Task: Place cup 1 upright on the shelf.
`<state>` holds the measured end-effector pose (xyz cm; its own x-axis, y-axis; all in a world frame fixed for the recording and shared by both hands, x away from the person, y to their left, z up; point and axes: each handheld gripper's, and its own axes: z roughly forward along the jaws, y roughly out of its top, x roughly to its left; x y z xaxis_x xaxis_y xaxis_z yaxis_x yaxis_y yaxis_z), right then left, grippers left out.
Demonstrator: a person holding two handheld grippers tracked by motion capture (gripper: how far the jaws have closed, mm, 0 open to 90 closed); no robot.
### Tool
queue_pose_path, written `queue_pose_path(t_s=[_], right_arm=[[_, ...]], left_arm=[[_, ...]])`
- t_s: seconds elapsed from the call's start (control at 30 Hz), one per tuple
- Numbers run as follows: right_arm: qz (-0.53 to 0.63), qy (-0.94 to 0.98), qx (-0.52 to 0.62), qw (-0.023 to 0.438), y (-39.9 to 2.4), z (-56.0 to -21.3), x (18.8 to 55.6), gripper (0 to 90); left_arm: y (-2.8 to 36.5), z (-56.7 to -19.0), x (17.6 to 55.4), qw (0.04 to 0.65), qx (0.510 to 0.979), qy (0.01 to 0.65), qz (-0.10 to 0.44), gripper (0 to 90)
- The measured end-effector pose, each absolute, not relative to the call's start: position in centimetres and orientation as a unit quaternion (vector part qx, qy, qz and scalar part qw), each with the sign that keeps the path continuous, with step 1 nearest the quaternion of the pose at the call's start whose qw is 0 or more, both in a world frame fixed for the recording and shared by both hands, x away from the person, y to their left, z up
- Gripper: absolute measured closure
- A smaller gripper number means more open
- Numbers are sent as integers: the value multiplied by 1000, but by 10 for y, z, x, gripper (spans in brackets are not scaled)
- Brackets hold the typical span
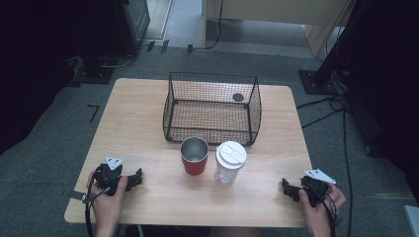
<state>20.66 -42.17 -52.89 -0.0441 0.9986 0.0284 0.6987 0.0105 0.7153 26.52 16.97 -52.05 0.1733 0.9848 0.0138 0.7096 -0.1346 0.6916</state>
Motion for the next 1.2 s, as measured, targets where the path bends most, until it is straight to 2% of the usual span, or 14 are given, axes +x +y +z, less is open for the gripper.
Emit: queue_pose_path(t_s=[0.47, 0.73, 1.2], right_arm=[[290, 663, 640, 259, -422, -529, 207, 0], [290, 663, 640, 259, -422, -529, 207, 0], [290, 663, 640, 259, -422, -529, 207, 0]], left_arm=[[164, -517, 260, 289, 718, 589, 233, 0], [140, -503, 248, 332, 730, 554, 225, 0], [101, -473, 237, 369, 764, 489, 203, 0]])
